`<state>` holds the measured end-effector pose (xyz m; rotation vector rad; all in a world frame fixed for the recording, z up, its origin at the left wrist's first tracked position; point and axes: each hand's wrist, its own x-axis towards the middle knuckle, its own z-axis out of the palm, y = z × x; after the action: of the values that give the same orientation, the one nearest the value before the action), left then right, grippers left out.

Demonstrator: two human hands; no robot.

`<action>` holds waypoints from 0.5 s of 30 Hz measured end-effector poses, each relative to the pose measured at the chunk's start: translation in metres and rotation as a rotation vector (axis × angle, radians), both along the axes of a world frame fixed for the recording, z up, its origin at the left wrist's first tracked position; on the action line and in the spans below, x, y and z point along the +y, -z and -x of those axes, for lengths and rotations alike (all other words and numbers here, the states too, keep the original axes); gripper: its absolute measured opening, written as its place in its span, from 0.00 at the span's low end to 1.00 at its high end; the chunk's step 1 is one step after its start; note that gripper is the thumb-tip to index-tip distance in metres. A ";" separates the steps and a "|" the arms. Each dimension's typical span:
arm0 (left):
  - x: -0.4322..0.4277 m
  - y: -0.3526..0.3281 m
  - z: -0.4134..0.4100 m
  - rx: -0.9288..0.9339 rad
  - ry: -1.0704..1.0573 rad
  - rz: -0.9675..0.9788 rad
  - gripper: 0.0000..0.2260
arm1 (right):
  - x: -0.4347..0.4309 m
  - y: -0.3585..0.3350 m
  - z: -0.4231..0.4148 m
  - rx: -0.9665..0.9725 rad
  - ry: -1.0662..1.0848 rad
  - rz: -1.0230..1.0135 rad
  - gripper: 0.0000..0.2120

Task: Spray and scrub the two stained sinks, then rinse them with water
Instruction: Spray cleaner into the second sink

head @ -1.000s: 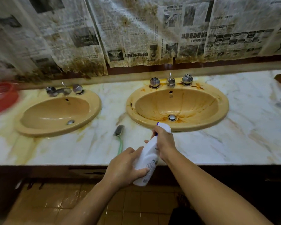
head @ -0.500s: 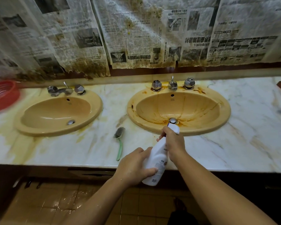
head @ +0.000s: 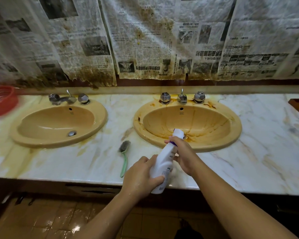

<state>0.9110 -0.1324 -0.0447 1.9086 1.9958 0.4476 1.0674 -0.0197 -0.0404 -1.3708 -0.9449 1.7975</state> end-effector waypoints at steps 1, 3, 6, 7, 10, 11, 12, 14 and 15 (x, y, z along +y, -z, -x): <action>-0.002 0.001 0.003 -0.004 -0.024 -0.001 0.30 | 0.000 -0.001 0.005 -0.028 -0.031 -0.013 0.14; -0.007 0.002 0.010 -0.008 -0.073 0.001 0.32 | -0.002 -0.002 0.016 -0.101 -0.086 -0.059 0.15; -0.013 0.002 0.019 -0.002 -0.150 0.012 0.35 | -0.007 -0.006 0.030 -0.179 -0.167 -0.139 0.24; -0.015 0.001 0.022 -0.001 -0.177 0.014 0.37 | -0.009 -0.008 0.034 -0.179 -0.193 -0.164 0.24; -0.022 -0.001 0.030 -0.023 -0.247 0.010 0.37 | -0.014 -0.017 0.046 -0.138 -0.243 -0.242 0.16; -0.023 -0.002 0.032 -0.033 -0.261 0.003 0.35 | -0.016 -0.020 0.048 -0.135 -0.244 -0.272 0.13; -0.025 -0.003 0.033 -0.041 -0.272 -0.007 0.33 | -0.017 -0.021 0.050 -0.141 -0.235 -0.302 0.12; -0.029 -0.005 0.036 -0.031 -0.297 -0.032 0.30 | -0.019 -0.025 0.054 -0.152 -0.211 -0.348 0.09; -0.031 -0.005 0.036 -0.013 -0.310 -0.054 0.31 | -0.020 -0.027 0.055 -0.157 -0.202 -0.361 0.09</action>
<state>0.8746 -0.1634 -0.0399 1.6228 2.3011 0.5968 1.0121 -0.0393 -0.0134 -1.2320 -1.4576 1.5743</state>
